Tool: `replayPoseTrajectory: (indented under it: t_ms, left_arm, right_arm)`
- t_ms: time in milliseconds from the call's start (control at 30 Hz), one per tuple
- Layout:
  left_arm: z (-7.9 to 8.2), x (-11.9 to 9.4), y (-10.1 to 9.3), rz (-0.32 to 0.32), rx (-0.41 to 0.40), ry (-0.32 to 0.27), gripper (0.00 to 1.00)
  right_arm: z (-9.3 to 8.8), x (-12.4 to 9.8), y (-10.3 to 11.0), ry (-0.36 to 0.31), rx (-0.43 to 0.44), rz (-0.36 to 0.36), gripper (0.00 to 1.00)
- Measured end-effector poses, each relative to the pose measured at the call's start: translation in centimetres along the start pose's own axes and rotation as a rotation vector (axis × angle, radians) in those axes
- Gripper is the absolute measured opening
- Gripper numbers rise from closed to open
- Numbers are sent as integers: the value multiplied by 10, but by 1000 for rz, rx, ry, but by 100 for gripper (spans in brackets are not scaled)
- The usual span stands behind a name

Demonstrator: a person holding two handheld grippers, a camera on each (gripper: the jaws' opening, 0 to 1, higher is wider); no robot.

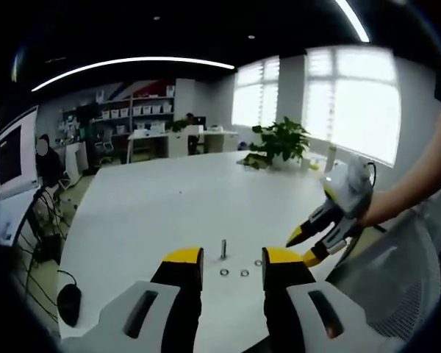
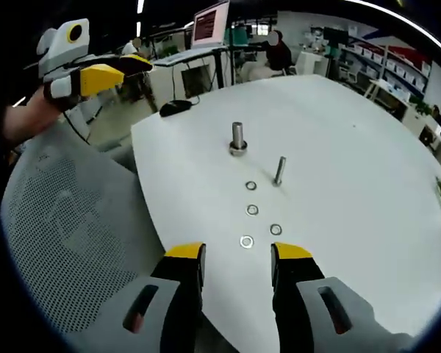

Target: Place the washer onto the threaded stud by aligning its center hole with the stud, sliding it down to the base, and recovering from edge contact or off-axis alignment until the washer reaches the visible bottom stop.

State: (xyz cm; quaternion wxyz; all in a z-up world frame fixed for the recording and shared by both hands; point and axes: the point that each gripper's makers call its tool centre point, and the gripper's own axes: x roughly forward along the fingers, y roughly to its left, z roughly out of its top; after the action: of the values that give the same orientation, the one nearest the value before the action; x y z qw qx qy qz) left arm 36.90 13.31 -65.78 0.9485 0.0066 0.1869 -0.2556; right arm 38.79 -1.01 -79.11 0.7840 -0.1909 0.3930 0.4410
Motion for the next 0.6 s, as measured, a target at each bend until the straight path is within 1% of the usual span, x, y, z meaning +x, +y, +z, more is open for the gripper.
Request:
replayPoseTrajectory:
  t_ms: [100,233,367,600]
  left_arm:
    - [1,-1,1,1,-4,-8,30]
    - [0,0,1,2,1,-5,30]
    - [-1,1,0,-2,2,5,30]
    - [-2,1,-2,-7,10,11,31]
  right_arm:
    - [-5,7,-1,28,-14,0,38]
    - [-7,12,-3,43,-9,5,37]
    - [-14,20,-7,79,-19,12,37]
    - [-13,35,-10,108,-10,27,34]
